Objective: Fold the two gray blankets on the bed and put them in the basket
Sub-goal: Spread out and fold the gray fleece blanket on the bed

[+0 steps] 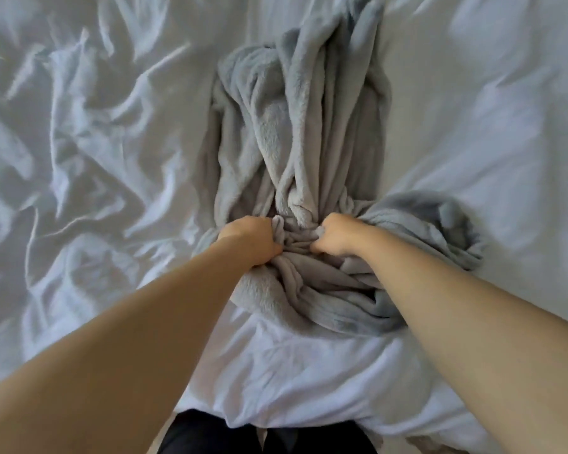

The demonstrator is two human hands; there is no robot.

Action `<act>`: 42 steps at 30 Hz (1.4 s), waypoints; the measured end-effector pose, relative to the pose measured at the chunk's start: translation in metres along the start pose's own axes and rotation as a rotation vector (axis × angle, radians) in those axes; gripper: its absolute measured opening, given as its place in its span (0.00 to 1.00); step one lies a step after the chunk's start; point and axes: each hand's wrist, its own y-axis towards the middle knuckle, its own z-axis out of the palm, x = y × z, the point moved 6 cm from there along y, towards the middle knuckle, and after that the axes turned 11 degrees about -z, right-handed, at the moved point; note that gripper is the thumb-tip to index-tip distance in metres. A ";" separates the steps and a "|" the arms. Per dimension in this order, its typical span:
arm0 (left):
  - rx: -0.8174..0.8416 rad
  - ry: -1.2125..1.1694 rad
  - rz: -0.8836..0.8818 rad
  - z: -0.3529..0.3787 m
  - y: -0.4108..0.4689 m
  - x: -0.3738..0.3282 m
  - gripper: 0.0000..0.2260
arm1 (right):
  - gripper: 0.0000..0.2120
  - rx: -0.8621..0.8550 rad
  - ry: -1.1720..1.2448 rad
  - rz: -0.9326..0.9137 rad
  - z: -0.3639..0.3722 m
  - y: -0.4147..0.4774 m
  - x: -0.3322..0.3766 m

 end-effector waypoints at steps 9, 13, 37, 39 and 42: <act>0.399 -0.020 0.045 0.051 -0.090 0.023 0.14 | 0.25 0.262 0.165 0.089 0.089 -0.099 -0.003; 0.580 -0.044 0.028 0.075 -0.146 0.034 0.14 | 0.22 0.352 0.268 0.126 0.128 -0.156 0.003; -1.214 -1.185 0.399 -0.607 -0.501 0.056 0.12 | 0.08 -2.095 0.691 -0.699 -0.424 -0.695 0.109; -1.201 -1.190 0.398 -0.597 -0.490 0.059 0.15 | 0.11 -2.087 0.745 -0.674 -0.412 -0.687 0.102; -1.206 -1.135 0.364 -0.577 -0.476 0.061 0.19 | 0.17 -2.050 0.772 -0.655 -0.397 -0.668 0.097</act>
